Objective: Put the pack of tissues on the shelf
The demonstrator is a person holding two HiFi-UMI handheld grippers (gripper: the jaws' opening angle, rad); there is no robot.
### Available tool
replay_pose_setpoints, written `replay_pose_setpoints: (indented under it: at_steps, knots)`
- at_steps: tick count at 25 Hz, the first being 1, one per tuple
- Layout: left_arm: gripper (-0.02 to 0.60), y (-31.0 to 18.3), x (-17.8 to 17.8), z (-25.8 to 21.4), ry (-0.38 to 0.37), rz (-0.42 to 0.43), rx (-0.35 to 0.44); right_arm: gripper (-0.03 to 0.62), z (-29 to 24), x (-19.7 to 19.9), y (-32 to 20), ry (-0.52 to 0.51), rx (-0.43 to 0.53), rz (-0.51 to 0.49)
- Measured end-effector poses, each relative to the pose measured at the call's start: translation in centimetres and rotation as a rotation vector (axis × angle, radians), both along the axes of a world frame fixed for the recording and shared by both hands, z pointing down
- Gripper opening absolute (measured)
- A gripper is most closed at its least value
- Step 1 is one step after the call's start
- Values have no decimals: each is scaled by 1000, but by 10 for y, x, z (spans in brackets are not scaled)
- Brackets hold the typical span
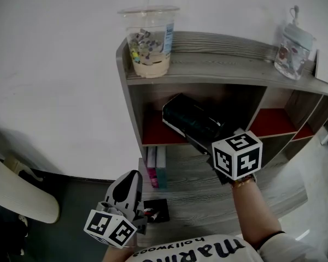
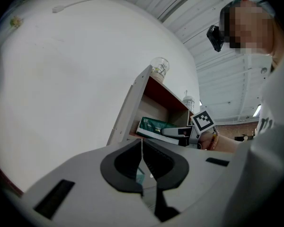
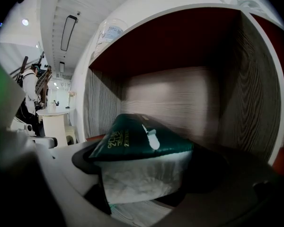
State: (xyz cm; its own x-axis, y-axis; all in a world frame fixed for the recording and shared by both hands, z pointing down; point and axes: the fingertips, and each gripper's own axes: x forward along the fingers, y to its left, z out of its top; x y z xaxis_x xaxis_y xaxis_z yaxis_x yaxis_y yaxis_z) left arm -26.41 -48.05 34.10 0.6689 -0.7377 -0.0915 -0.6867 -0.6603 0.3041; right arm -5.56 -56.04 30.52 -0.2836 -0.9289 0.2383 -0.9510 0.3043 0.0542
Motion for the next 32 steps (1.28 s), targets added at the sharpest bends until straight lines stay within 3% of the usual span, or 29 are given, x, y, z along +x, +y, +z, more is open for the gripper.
replay_pose_setpoints:
  at_steps: [21,32]
  knots:
    - [23,8,-12,-10,8,31,9,503,0,9,10,3,12,104]
    - [23,26,0,-15,5,47,24,489,-1,21,40,-121,17,98]
